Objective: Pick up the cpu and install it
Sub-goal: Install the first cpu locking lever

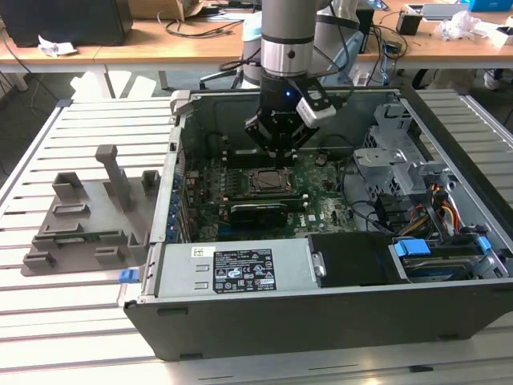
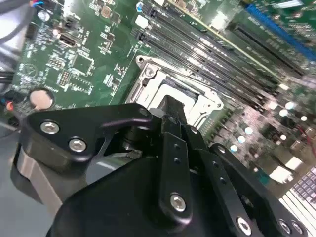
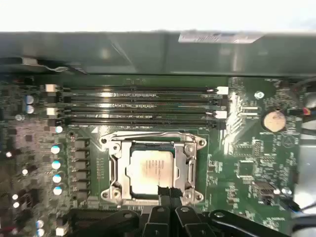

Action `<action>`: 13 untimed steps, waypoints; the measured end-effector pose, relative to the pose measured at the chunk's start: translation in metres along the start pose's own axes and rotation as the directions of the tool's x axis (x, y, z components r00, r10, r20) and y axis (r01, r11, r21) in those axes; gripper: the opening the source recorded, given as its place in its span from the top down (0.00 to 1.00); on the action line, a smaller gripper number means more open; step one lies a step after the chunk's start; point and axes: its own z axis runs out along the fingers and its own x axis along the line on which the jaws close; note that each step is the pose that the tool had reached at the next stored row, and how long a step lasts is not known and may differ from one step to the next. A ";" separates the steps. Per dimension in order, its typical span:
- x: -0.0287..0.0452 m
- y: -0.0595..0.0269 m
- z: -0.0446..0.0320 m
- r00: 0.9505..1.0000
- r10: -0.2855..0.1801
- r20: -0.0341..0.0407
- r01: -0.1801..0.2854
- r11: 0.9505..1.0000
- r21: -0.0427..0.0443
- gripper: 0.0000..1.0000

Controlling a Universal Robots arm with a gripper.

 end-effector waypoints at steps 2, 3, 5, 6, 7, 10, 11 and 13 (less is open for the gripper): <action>0.0002 -0.0023 -0.0197 1.000 0.000 0.000 0.000 1.000 0.000 0.89; 0.0002 -0.0029 -0.0245 1.000 0.000 0.000 0.000 1.000 0.000 0.89; 0.0003 -0.0039 -0.0332 1.000 0.000 0.000 0.000 1.000 0.000 0.89; 0.0003 -0.0045 -0.0382 1.000 0.000 0.000 0.000 1.000 0.000 0.89; 0.0003 -0.0048 -0.0409 1.000 0.000 0.000 0.000 1.000 0.000 0.89; 0.0003 -0.0050 -0.0427 1.000 0.000 0.000 0.000 1.000 -0.004 0.89; 0.0004 -0.0050 -0.0427 1.000 0.000 0.000 0.000 1.000 -0.004 0.89; 0.0004 -0.0050 -0.0427 1.000 0.000 0.000 0.000 1.000 -0.004 0.89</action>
